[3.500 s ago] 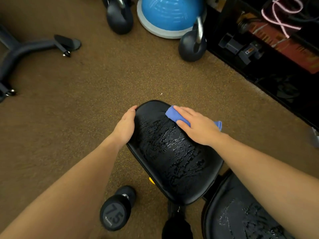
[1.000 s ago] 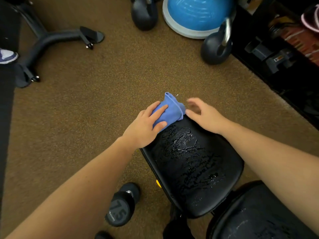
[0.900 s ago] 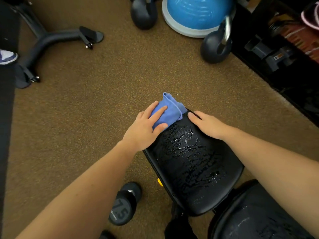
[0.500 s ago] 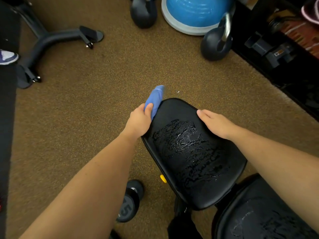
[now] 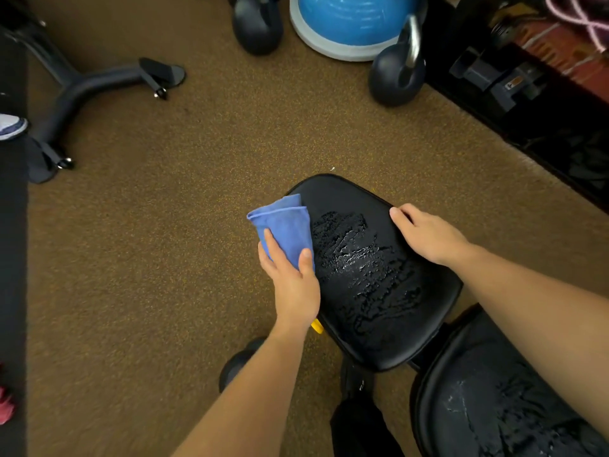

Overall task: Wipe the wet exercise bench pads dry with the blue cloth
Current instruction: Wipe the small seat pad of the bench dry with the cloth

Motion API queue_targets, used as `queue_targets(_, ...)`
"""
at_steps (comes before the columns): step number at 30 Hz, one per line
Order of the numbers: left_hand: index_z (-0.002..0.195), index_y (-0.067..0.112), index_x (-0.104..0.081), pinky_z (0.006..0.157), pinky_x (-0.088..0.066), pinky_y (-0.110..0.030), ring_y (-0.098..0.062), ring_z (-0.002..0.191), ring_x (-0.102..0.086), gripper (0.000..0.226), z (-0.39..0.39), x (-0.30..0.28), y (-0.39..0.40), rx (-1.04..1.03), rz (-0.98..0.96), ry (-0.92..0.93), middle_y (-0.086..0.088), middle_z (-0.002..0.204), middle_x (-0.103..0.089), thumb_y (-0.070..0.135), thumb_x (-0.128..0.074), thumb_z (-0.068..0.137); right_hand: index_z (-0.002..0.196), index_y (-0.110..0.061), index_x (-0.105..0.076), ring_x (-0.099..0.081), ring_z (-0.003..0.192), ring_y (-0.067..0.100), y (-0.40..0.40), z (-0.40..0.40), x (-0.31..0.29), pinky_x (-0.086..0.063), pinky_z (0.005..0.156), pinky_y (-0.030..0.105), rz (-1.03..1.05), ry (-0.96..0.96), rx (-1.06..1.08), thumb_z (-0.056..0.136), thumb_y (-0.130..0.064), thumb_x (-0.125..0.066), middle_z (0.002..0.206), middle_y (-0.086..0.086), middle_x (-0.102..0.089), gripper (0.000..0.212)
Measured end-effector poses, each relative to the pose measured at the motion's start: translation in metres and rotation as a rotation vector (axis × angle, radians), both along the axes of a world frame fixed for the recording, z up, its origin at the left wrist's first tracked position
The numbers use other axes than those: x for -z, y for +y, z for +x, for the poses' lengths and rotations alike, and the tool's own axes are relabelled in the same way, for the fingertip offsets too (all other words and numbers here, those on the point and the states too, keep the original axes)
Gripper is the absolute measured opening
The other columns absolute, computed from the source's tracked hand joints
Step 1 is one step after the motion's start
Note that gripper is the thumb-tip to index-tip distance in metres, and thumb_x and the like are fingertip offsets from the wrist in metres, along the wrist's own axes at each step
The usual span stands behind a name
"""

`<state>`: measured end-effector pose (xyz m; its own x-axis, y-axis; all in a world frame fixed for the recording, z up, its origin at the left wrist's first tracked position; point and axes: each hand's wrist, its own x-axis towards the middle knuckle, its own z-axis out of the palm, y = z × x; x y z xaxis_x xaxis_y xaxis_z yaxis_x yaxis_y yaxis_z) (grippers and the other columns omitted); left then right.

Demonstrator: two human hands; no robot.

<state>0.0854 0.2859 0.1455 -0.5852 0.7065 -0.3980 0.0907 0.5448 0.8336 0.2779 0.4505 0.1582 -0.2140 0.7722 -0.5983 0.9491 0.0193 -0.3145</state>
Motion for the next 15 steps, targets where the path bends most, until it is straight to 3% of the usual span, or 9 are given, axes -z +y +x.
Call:
queue_targets(3, 0.16, 0.027, 0.006, 0.102, -0.021, -0.025, -0.022, 0.15, -0.015, 0.073, -0.002, 0.001, 0.003, 0.002, -0.026, 0.043, -0.002, 0.166, 0.005, 0.036, -0.043, 0.105, 0.13, -0.032, -0.044, -0.054, 0.12, 0.035, -0.003, 0.001, -0.001, -0.042, 0.096, 0.049, 0.026, -0.013, -0.004, 0.098, -0.07, -0.015, 0.135, 0.01, -0.056, 0.058)
queue_targets(7, 0.16, 0.023, -0.007, 0.111, -0.03, -0.035, -0.027, 0.145, -0.032, 0.067, -0.018, 0.006, 0.013, -0.066, -0.057, 0.062, -0.005, 0.162, -0.028, 0.039, -0.04, 0.106, 0.134, -0.034, -0.042, -0.052, 0.124, 0.035, -0.007, 0.005, 0.0, -0.039, 0.094, 0.047, 0.049, -0.018, 0.0, 0.098, -0.069, -0.015, 0.142, 0.008, -0.053, 0.057)
queue_targets(10, 0.152, 0.02, -0.029, 0.09, -0.035, -0.033, -0.03, 0.119, -0.052, 0.051, -0.031, 0.005, 0.018, -0.105, -0.132, -0.015, -0.01, 0.142, -0.052, 0.042, -0.037, 0.106, 0.14, -0.038, -0.038, -0.05, 0.128, 0.034, -0.011, 0.01, -0.001, -0.039, 0.1, 0.048, 0.047, -0.002, 0.008, 0.098, -0.069, -0.016, 0.148, 0.003, -0.048, 0.057)
queue_targets(12, 0.146, 0.015, -0.036, 0.091, -0.037, -0.035, -0.027, 0.114, -0.052, 0.049, -0.04, 0.004, 0.021, -0.116, -0.154, -0.087, -0.012, 0.137, -0.054, 0.044, -0.034, 0.106, 0.145, -0.039, -0.035, -0.047, 0.133, 0.032, -0.016, 0.015, -0.002, -0.037, 0.104, 0.047, 0.049, 0.022, 0.022, 0.099, -0.067, -0.018, 0.152, 0.0, -0.045, 0.056)
queue_targets(15, 0.148, 0.015, -0.033, 0.101, -0.039, -0.039, -0.03, 0.124, -0.051, 0.051, -0.043, 0.004, 0.022, -0.146, -0.156, -0.188, -0.01, 0.139, -0.052, 0.046, -0.031, 0.107, 0.151, -0.041, -0.029, -0.038, 0.14, 0.029, -0.025, 0.024, -0.001, -0.032, 0.109, 0.046, 0.064, 0.049, 0.037, 0.102, -0.062, -0.023, 0.153, 0.002, -0.041, 0.053)
